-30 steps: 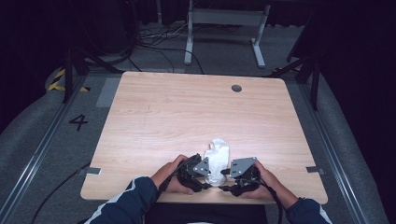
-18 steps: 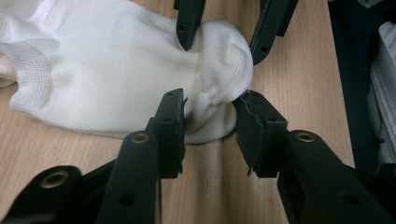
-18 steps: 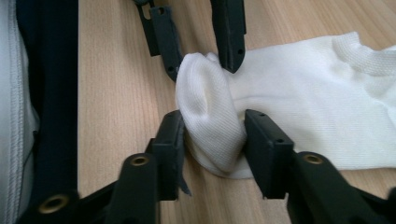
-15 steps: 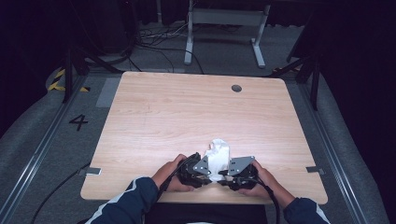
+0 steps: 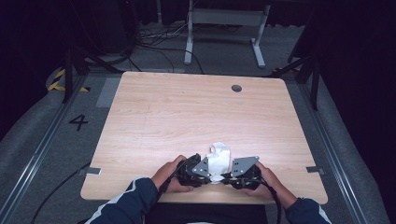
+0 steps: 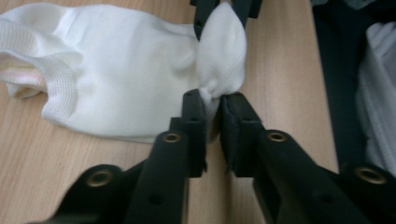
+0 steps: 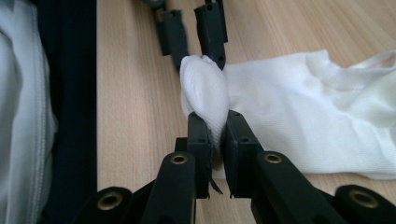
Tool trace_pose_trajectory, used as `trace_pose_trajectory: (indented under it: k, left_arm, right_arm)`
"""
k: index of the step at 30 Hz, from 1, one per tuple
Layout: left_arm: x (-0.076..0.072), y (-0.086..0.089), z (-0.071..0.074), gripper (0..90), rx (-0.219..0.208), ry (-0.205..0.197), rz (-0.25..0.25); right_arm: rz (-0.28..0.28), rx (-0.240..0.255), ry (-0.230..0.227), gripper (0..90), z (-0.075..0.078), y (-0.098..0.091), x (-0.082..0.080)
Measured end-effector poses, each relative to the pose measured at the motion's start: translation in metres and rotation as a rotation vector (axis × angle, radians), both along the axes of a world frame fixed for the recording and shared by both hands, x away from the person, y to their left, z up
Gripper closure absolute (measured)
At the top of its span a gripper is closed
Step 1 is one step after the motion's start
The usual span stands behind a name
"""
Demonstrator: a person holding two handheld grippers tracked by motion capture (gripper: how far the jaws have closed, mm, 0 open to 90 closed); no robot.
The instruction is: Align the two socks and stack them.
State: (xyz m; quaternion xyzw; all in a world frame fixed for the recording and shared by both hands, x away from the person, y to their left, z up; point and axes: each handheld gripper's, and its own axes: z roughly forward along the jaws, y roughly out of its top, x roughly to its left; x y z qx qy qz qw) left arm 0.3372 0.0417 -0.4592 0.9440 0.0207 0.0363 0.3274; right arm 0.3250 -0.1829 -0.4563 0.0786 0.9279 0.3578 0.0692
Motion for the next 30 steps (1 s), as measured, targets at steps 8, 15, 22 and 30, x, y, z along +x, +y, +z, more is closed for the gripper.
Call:
trace_pose_trajectory:
  k: [8, 15, 22, 30]
  left_arm:
    - [-0.0007, -0.0064, -0.0063, 47.3, 0.04, -0.01, -0.018]
    - [-0.0043, -0.0085, -0.0042, 76.1, 0.049, -0.075, -0.032]
    - [-0.0031, -0.0075, -0.0036, 83.9, 0.03, -0.065, -0.01]
    - [0.002, -0.0013, 0.001, 84.4, -0.008, -0.039, 0.016]
  right_arm:
    - [0.017, 0.064, 0.032, 83.3, 0.0091, -0.0052, 0.0002]
    - [0.037, 0.065, 0.064, 82.8, 0.0091, -0.005, 0.0007]
    - [0.029, 0.047, 0.034, 65.7, 0.0093, -0.0043, -0.0006]
    - [0.009, 0.006, -0.049, 67.3, 0.006, -0.0013, -0.0065]
